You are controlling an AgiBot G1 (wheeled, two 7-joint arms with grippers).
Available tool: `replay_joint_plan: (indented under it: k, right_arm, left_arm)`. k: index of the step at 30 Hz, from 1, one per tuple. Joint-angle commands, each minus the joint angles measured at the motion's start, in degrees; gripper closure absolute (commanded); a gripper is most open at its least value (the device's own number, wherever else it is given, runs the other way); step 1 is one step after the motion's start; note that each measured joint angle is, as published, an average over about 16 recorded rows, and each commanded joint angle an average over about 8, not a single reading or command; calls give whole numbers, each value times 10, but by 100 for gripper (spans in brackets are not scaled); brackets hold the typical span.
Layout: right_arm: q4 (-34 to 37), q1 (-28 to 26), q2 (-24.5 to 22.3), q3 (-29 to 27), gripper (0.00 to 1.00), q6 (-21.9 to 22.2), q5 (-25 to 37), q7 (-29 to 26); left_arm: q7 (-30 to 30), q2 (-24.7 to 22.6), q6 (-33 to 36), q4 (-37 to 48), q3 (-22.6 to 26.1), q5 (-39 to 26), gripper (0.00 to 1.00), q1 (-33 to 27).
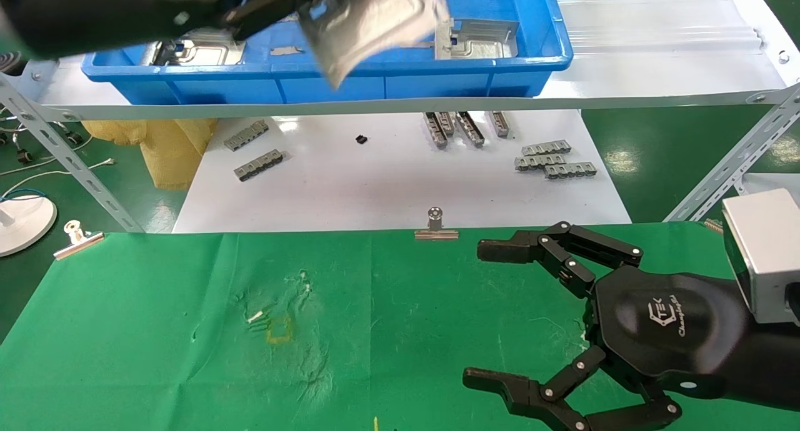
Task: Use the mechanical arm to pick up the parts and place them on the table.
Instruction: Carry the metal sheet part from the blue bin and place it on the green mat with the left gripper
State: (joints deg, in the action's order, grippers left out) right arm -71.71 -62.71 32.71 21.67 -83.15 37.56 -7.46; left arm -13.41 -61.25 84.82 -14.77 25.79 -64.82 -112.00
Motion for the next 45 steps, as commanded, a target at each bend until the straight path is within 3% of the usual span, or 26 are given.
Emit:
replay_joint_plan:
  k: [1,7,13,17,22,29,39,40,45]
  right_arm:
    - [0,0,0,0,0,0,0,0]
    - [0,0,0,0,0,0,0,0]
    - [0,0,0,0,0,0,0,0]
    - [0,0,0,0,0,0,0,0]
    - [0,0,0,0,0,0,0,0]
    - [0,0,0,0,0,0,0,0]
    - [0,0,0,0,0,0,0,0]
    - [0,0,0,0,0,0,0,0]
    - [0,0,0,0,0,0,0,0]
  left_arm:
    - [-22,13,45,1,-3,6,100,3]
    - [-72,55,70,-74,20,27,100,38]
    - [-81,113,69,-173,69,71,100,87]
    - [-87,143,65,-194,105,83,100,112]
    - [-117,150,56,-163,147,59,100,131]
    - [-175,123,45,-82,198,-6,100,137]
    - [-242,80,21,23,225,-48,100,134]
    - [-247,77,20,30,226,-49,94,134]
    - [-273,64,13,60,230,-55,32,134]
